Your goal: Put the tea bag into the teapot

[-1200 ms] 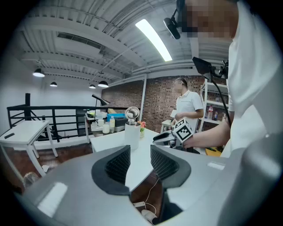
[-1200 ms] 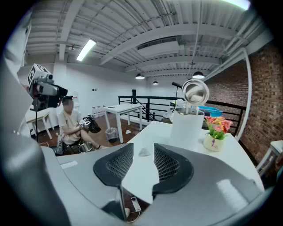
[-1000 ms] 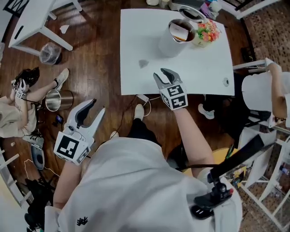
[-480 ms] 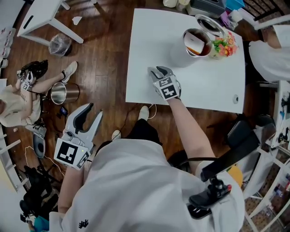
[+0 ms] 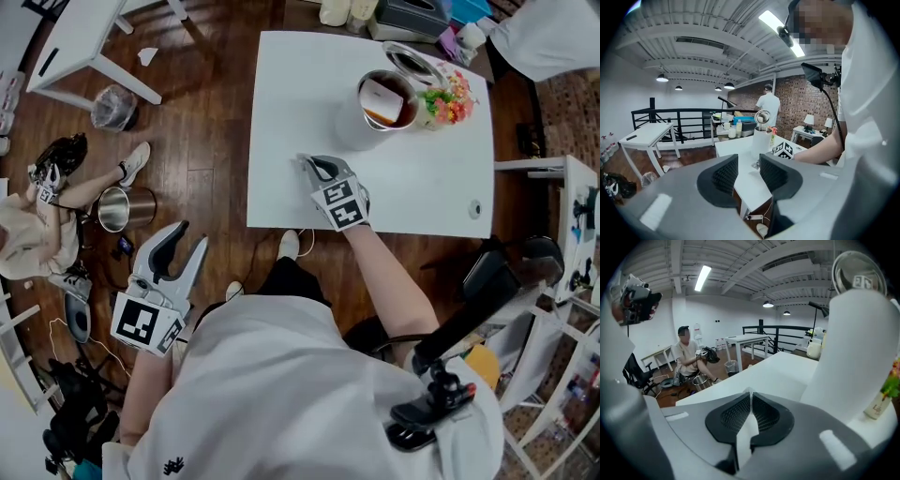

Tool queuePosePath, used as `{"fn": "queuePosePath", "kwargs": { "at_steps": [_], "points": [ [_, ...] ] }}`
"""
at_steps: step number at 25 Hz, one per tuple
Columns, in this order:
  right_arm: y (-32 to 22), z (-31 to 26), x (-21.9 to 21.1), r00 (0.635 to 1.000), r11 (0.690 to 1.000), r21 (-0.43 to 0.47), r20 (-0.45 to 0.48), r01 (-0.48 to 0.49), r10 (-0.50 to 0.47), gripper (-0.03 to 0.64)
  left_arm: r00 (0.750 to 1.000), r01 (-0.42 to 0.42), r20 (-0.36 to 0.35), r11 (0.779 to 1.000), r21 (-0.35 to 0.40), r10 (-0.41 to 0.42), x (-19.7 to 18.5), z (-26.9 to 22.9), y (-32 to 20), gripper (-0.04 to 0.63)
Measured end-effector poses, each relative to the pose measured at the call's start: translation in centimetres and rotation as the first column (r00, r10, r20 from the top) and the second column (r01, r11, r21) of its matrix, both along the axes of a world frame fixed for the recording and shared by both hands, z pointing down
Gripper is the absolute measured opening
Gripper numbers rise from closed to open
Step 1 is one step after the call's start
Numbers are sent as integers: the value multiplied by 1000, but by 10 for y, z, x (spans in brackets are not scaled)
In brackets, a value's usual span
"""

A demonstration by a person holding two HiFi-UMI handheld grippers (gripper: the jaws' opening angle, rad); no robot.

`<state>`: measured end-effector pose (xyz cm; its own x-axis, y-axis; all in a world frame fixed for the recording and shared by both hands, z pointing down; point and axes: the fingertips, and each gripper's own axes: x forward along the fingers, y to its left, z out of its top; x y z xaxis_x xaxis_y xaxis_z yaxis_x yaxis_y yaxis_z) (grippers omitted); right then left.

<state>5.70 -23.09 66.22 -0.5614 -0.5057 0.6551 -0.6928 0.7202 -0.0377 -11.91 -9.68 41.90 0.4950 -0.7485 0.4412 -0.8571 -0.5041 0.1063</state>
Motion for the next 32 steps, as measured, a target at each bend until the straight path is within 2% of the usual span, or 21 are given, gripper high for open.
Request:
{"fn": "queuePosePath", "kwargs": {
  "at_steps": [11, 19, 25, 32],
  "points": [
    [17, -138, 57, 993, 985, 135, 67, -104, 96, 12, 990, -121, -67, 992, 47, 124, 33, -7, -16, 118],
    [-4, -222, 99, 982, 957, 234, 110, -173, 150, 12, 982, -161, -81, 982, 97, 169, 52, -21, -25, 118],
    [-37, -241, 127, 976, 939, 269, 95, -213, 194, 12, 986, -136, -86, 986, 98, 145, 47, -19, -28, 118],
    [-87, -229, 143, 970, 933, 264, 78, -244, 231, 12, 992, -94, -77, 992, 83, 101, 39, -15, -31, 118]
  ]
}}
